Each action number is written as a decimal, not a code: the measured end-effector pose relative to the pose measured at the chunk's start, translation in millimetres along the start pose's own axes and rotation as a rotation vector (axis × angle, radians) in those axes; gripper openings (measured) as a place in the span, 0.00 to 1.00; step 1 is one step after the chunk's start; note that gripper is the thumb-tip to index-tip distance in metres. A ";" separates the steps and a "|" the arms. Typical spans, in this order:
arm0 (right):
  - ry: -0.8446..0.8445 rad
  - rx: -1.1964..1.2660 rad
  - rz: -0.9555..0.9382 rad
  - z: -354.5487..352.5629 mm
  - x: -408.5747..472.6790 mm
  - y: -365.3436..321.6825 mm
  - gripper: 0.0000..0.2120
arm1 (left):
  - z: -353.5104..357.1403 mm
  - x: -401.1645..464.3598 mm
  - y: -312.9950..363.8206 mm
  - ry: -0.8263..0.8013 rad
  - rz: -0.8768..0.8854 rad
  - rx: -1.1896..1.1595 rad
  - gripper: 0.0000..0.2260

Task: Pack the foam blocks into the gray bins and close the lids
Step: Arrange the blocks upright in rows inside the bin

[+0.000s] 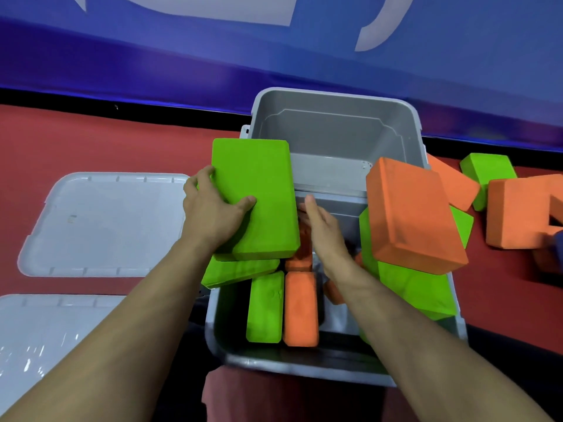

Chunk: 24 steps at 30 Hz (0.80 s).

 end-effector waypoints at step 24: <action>0.014 0.338 -0.134 -74.1 -128.9 -107.1 0.50 | 29.4 -127.3 68.0 -0.193 0.114 -0.288 0.38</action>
Point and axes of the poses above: each hand's wrist, its own x-axis towards the middle knuckle, its own z-axis out of the palm, y = z × x, the point moved 9 cm from there along x, towards the middle knuckle, and after that the axes turned 4 degrees about x, right-handed, at the moved point
